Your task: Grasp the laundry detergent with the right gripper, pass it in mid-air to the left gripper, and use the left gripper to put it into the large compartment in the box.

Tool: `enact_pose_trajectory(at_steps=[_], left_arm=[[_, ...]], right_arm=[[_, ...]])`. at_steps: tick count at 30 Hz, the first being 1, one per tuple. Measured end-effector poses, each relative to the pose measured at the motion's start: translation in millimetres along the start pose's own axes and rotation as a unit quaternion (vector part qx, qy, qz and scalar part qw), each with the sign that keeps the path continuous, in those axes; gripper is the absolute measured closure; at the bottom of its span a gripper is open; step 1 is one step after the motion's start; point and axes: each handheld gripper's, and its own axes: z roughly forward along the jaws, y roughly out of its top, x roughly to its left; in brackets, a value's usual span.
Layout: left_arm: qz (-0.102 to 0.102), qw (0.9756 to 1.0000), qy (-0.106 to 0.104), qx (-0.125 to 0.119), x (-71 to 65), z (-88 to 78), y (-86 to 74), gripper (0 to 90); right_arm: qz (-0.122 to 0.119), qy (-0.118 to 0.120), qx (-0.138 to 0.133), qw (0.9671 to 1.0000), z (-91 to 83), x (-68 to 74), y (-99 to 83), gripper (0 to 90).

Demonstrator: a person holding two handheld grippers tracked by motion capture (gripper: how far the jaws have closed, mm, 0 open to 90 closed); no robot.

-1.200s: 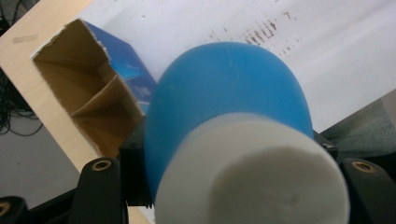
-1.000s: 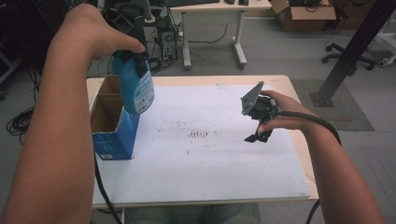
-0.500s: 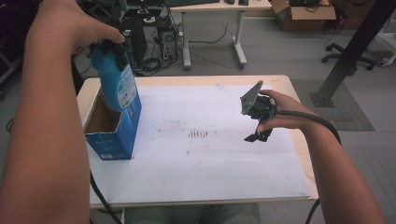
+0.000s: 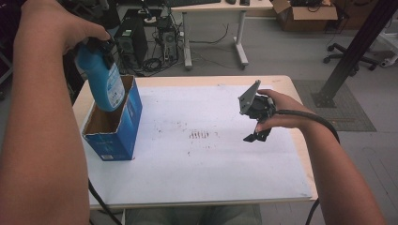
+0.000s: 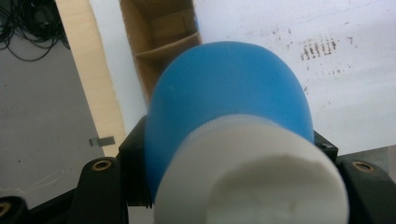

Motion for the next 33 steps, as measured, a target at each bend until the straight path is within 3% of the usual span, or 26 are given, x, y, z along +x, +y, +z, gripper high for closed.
enact_pose_trajectory(at_steps=[14, 33], left_arm=[[-0.019, 0.9997, -0.007, 0.013, 18.2, 22.4, 0.3, 37.7], [-0.042, 0.9989, -0.004, 0.021, 32.5, 47.8, -2.2, 37.7]], right_arm=[[0.001, -0.004, -0.008, 1.0, -1.3, -0.6, -3.7, 3.1], [0.004, 0.0, -0.005, 1.0, 1.2, 0.6, -5.7, 3.1]])
